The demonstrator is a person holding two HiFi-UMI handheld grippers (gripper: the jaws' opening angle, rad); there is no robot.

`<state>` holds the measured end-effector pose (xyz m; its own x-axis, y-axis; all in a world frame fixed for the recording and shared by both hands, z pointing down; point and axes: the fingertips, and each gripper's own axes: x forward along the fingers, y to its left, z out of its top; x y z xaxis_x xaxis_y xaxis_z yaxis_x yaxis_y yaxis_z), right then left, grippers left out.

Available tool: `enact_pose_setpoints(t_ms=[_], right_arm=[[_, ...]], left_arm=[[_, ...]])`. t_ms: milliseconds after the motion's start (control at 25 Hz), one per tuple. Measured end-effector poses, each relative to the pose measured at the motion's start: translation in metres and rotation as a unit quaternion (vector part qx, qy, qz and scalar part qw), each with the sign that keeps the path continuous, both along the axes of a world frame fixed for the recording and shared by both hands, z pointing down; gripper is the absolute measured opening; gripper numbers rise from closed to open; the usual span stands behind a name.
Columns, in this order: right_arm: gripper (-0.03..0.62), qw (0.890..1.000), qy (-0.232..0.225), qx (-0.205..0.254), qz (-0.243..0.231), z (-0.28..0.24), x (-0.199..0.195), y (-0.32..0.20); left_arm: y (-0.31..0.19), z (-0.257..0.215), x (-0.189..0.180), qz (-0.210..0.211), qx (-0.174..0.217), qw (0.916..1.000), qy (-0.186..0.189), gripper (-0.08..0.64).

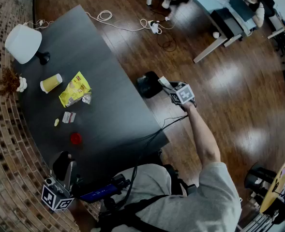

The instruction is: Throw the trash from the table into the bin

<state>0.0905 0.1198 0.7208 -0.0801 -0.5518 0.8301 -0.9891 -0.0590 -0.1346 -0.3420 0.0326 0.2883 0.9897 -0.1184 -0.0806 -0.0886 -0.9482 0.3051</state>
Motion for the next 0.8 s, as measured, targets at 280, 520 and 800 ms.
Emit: enact_pose_setpoints(t_ms=[280,520,800], right_arm=[[0.144,1.0,-0.009,-0.024,-0.005,0.026,0.019,-0.034],[0.146,0.997,-0.021,-0.076,-0.001,0.087,0.034,-0.04],[0.149,0.996,-0.018,-0.081,-0.008,0.101,0.039,-0.06]], left_arm=[[0.005,0.008,0.009,-0.013,-0.005,0.9997,-0.022,0.106],[0.007,0.012,0.009,-0.033,-0.011,0.9986,-0.039,0.106],[0.002,0.015,0.009,-0.049,-0.01,0.9978,-0.044,0.104]])
